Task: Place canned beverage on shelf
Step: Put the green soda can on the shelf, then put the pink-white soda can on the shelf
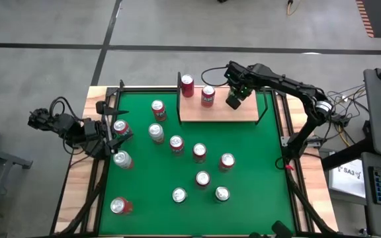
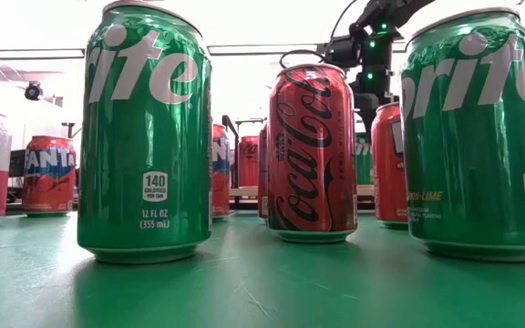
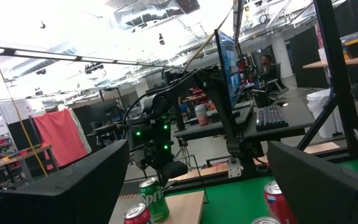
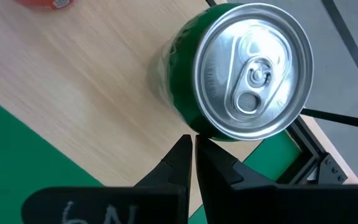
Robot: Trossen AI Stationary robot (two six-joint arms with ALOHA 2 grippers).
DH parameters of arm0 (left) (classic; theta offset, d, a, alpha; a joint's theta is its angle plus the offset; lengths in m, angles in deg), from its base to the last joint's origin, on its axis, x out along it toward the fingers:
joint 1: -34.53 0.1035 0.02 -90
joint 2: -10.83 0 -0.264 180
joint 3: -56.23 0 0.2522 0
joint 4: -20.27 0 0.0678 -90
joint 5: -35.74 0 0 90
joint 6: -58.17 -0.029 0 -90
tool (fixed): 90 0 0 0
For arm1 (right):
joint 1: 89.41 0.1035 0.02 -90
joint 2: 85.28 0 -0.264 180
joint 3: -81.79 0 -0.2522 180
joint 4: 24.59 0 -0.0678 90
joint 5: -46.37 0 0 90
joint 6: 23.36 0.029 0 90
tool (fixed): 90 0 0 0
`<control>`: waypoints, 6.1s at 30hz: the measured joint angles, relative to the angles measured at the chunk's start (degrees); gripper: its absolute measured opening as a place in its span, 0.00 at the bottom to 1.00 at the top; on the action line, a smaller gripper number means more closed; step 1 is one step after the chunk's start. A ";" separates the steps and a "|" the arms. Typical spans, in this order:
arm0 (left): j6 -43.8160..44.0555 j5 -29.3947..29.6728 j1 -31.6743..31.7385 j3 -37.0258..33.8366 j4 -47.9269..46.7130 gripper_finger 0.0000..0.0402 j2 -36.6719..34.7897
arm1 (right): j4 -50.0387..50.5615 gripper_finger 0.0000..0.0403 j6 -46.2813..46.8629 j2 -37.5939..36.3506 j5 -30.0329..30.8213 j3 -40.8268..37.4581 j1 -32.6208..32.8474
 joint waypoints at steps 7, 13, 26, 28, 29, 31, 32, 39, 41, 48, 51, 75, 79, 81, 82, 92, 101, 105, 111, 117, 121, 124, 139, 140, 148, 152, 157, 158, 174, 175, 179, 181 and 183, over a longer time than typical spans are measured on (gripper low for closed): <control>0.00 0.00 0.00 0.00 0.00 0.91 -0.01 | -0.47 0.03 -0.58 0.00 0.00 0.00 -0.10; 0.00 0.00 -0.01 0.00 0.00 0.91 0.00 | -1.12 0.03 -0.87 0.00 0.00 0.00 -1.15; -0.02 0.00 -0.01 0.00 0.00 0.91 0.00 | -2.65 0.03 -1.39 -0.02 -0.04 -0.02 -2.47; -0.02 -0.01 -0.01 0.00 0.00 0.91 -0.01 | -2.04 0.03 -0.79 -0.02 -0.87 -0.02 -2.47; -0.02 -0.01 -0.02 0.00 0.00 0.91 0.00 | -1.48 0.03 -0.42 -0.02 -1.75 -0.02 -2.47; -0.02 -0.02 -0.02 0.00 0.00 0.91 0.00 | -0.64 0.03 0.57 -0.02 -3.39 -0.02 -2.47; -0.02 -0.02 -0.02 0.00 0.00 0.91 -0.01 | -0.65 0.03 0.91 -0.02 -3.98 -0.02 -2.46; -0.02 0.00 0.00 0.00 0.00 0.91 0.00 | -5.63 0.03 1.80 -0.02 -9.55 -0.02 -1.84; -0.02 0.00 -0.02 0.00 0.00 0.91 0.00 | -7.42 0.03 1.80 -0.02 -9.57 -0.02 -1.81; -0.21 -0.02 -0.02 0.00 0.00 0.91 -0.01 | -9.08 0.03 2.27 0.02 -7.27 -0.02 -1.97; -0.28 -0.02 0.00 0.00 0.00 0.91 0.00 | -8.95 0.03 2.45 0.02 -5.70 -0.02 -1.97; -0.26 -0.02 0.00 0.00 0.00 0.91 -0.01 | -8.39 0.03 3.75 0.11 -3.62 0.03 -1.97; -0.26 0.00 -0.01 0.00 0.00 0.91 0.01 | -11.22 0.03 5.44 0.11 -7.73 0.70 -1.59; -0.26 -0.02 0.01 0.00 0.03 0.91 0.01 | -13.49 0.03 5.63 0.11 -8.07 1.00 -1.09; -0.26 -0.02 -0.01 0.00 0.06 0.91 -0.01 | -14.46 0.03 5.61 0.11 -7.95 1.17 -0.99; -0.26 -0.02 0.00 0.00 0.11 0.91 -0.01 | -18.97 0.03 3.67 1.99 -3.50 1.36 -2.50; -0.26 -0.60 -0.01 0.00 0.20 0.91 0.01 | -18.60 0.03 2.30 -1.11 -5.73 3.86 -0.05; 0.41 -5.02 -0.02 0.00 0.39 0.91 0.56 | -18.88 0.03 2.12 -4.14 -7.85 5.34 3.51; 1.81 -6.73 -0.02 0.00 4.17 0.91 4.19 | -20.42 0.03 -0.67 -9.88 -7.32 3.73 13.40; 8.41 -6.57 -0.02 0.02 5.80 0.91 9.35 | -26.37 0.03 0.56 -16.08 1.64 -2.77 26.57; 14.29 -3.11 -0.02 0.02 6.14 0.91 13.04 | -31.24 0.03 3.81 -19.40 6.30 -8.87 34.63; 19.15 2.34 -0.02 0.02 6.15 0.91 15.43 | -35.74 0.03 5.91 -20.91 9.09 -13.50 39.87; 33.66 10.00 0.03 0.02 6.34 0.91 21.53 | -60.39 0.03 6.39 -20.90 15.00 -27.35 53.58; 34.58 10.03 0.04 0.02 6.34 0.91 22.13 | -61.06 0.03 6.39 -20.90 15.00 -27.77 53.82; 37.22 10.03 0.05 0.02 5.09 0.91 26.77 | -64.61 0.03 7.72 -19.02 15.06 -29.96 54.10; 37.42 10.47 0.27 0.02 0.17 0.91 27.71 | -64.48 0.03 8.79 -18.16 14.95 -29.99 54.10; 37.95 10.58 1.87 0.02 -4.21 0.91 28.14 | -64.51 0.03 9.51 -17.94 14.93 -29.97 54.10; 37.96 10.56 2.33 0.02 -4.93 0.91 28.14 | -64.48 0.03 9.49 -17.94 14.93 -29.97 54.10; 37.16 9.23 12.40 0.02 -15.11 0.91 30.36 | -64.48 0.03 9.43 -17.94 14.95 -29.97 54.05; 37.16 8.69 12.96 0.02 -15.63 0.91 30.68 | -64.50 0.03 9.43 -17.94 14.95 -29.97 54.05; 37.13 8.37 14.63 0.02 -17.76 0.91 32.02 | -64.48 0.03 9.67 -17.94 14.94 -29.97 54.05; 37.18 8.35 15.25 0.02 -18.59 0.91 32.43 | -64.49 0.03 9.67 -17.94 14.95 -29.97 54.05; 37.45 8.31 15.79 0.02 -19.21 0.91 32.87 | -64.48 0.03 9.67 -17.94 14.95 -29.97 54.05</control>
